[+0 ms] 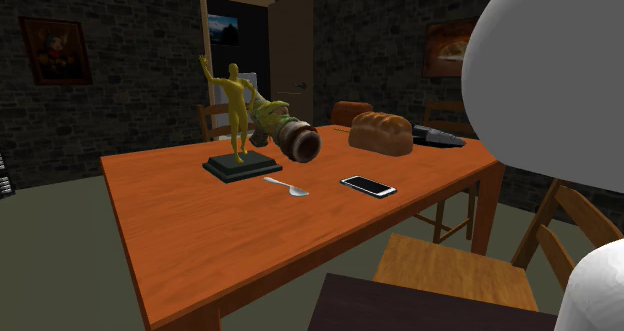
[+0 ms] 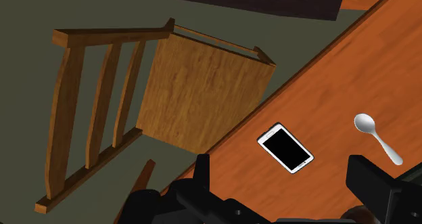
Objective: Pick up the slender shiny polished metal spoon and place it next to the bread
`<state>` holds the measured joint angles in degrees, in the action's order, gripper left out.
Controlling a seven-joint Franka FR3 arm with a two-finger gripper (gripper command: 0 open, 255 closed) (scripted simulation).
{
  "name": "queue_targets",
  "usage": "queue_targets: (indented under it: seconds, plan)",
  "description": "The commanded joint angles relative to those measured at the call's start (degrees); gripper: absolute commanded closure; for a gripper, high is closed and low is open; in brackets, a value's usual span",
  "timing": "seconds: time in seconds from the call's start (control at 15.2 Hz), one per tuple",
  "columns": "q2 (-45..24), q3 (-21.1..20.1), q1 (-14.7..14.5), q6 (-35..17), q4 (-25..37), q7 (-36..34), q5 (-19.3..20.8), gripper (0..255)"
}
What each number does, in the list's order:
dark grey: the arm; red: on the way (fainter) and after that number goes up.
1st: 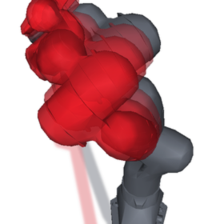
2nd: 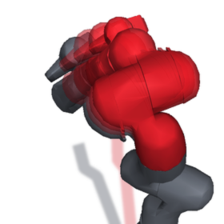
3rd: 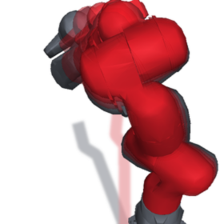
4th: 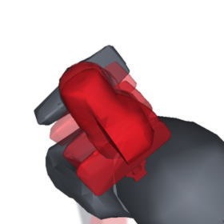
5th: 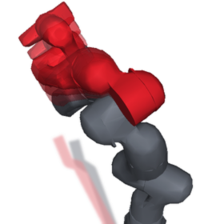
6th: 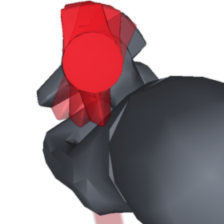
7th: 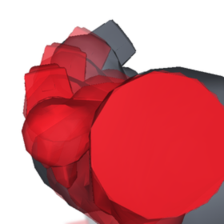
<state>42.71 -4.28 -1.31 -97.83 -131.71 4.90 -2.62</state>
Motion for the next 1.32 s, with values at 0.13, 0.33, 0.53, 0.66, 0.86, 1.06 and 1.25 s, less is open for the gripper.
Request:
queue_targets:
  seconds: [0.13,0.33,0.53,0.66,0.86,1.06,1.25]
  plan:
    - [-1.73,-0.79,-0.9,-3.49,-1.68,0.22,-0.89,0]
    - [-4.8,-2.04,-2.25,-8.73,-3.72,0.6,-2.19,0]
    - [-8.41,-3.37,-3.57,-13.96,-5.18,1.06,-3.43,0]
    - [-11.1,-4.28,-4.45,-17.42,-5.82,1.38,-4.2,0]
    - [-15.53,-5.67,-5.72,-22.51,-6.29,1.88,-5.22,0]
    - [-20.36,-7.12,-6.91,-27.43,-6.16,2.37,-6.05,0]
    - [-25.55,-8.59,-8.03,-32.12,-5.45,2.81,-6.6,0]
